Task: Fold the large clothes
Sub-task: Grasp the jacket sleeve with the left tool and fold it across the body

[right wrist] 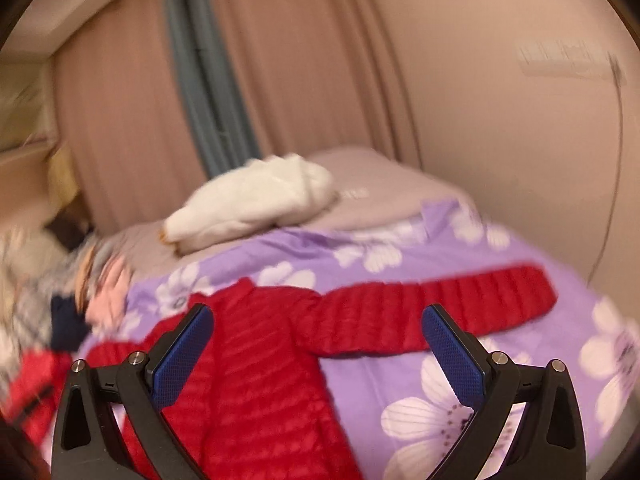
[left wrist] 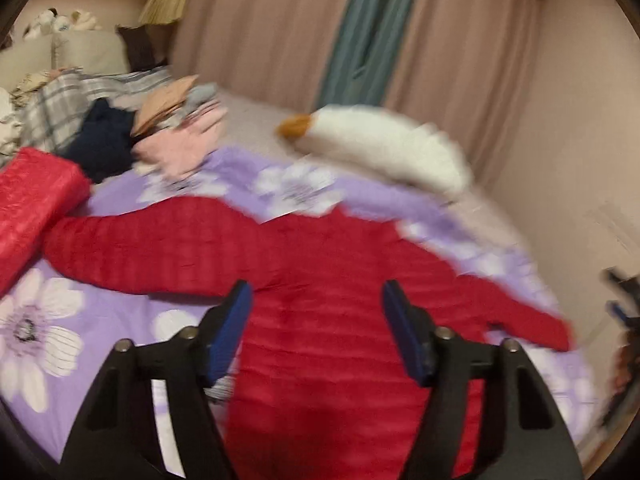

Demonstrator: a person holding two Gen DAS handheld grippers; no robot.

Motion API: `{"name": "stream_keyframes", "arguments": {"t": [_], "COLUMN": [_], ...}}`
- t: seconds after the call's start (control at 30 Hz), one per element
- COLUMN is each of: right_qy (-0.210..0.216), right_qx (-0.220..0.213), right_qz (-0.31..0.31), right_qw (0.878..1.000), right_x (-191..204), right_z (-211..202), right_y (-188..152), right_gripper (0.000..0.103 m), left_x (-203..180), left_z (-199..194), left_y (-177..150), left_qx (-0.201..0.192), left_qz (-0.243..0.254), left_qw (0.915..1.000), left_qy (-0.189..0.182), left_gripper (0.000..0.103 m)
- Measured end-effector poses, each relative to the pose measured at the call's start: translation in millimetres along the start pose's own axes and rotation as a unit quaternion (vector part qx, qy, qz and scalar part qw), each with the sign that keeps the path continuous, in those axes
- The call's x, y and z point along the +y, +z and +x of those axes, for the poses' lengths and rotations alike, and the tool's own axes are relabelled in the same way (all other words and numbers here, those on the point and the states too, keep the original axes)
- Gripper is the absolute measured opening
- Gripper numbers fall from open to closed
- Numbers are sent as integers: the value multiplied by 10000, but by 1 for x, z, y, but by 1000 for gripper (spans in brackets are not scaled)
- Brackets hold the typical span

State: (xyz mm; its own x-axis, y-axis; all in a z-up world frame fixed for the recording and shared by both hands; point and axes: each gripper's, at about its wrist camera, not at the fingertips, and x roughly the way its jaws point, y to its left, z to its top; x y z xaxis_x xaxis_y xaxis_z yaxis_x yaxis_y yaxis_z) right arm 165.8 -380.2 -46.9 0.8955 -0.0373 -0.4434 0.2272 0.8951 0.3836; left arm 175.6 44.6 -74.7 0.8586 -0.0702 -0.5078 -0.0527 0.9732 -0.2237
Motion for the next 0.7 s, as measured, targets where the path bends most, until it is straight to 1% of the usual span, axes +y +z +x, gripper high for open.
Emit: {"name": "stream_keyframes", "arguments": {"t": [0.03, 0.1, 0.13, 0.17, 0.2, 0.23, 0.27, 0.3, 0.37, 0.4, 0.43, 0.47, 0.5, 0.53, 0.57, 0.6, 0.67, 0.7], "right_qy": [-25, -157, -323, -575, -882, -1043, -1201, -1239, -1267, -1341, -1523, -1742, -1923, -2030, -2052, -2004, -1860, -1769], "right_qx": [78, 229, 273, 324, 427, 509, 661, 775, 1014, 1096, 1180, 1229, 1265, 1314, 1352, 1364, 1276, 1147], "right_qz": [79, 181, 256, 348, 475, 564, 717, 827, 976, 1012, 1039, 1098, 1210, 1386, 1600, 1846, 2149, 2238], "right_qw": [9999, 9994, 9988, 9972, 9941, 9916, 9880, 9858, 9819, 9797, 9758, 9708, 9656, 9604, 9560, 9525, 9502, 9515], "right_x": [-8, -26, -35, -47, -61, -70, -84, -93, -118, -128, -140, -152, -166, -179, -192, -205, -226, -232], "right_z": [9, 31, 40, 49, 61, 67, 77, 83, 96, 100, 105, 108, 110, 112, 112, 112, 107, 103], "right_y": [1, 3, 3, 1, -2, -5, -10, -13, -20, -24, -27, -30, -34, -37, -40, -42, -44, -43], "right_gripper": [103, 103, 103, 103, 103, 103, 103, 103, 102, 99, 97, 96, 94, 93, 90, 87, 85, 85], "left_x": [3, 13, 20, 26, 33, 38, 41, 45, 54, 59, 63, 64, 64, 65, 63, 63, 69, 73], "left_z": [12, 37, 52, 61, 77, 87, 103, 111, 130, 136, 141, 143, 147, 156, 161, 166, 171, 170], "left_y": [-2, -5, -8, -10, -12, -12, -14, -13, -18, -21, -25, -29, -34, -41, -46, -51, -58, -59], "left_qx": [6, 91, 151, 167, 248, 322, 429, 463, 596, 678, 690, 657, 670, 842, 1022, 1169, 1285, 1275], "left_qz": [57, 38, -64, -164, -301, -322, -250, -229, -480, -640, -748, -764, -727, -682, -679, -689, -883, -1013], "left_qw": [9999, 9998, 9997, 9994, 9983, 9972, 9945, 9937, 9926, 9919, 9919, 9924, 9923, 9903, 9884, 9873, 9859, 9853], "left_qy": [136, 176, 201, 273, 432, 588, 918, 998, 940, 862, 762, 709, 748, 874, 893, 822, 610, 516], "left_gripper": [56, 49, 48, 47, 45, 43, 43, 41, 36, 31, 28, 28, 28, 25, 24, 22, 22, 22]}}
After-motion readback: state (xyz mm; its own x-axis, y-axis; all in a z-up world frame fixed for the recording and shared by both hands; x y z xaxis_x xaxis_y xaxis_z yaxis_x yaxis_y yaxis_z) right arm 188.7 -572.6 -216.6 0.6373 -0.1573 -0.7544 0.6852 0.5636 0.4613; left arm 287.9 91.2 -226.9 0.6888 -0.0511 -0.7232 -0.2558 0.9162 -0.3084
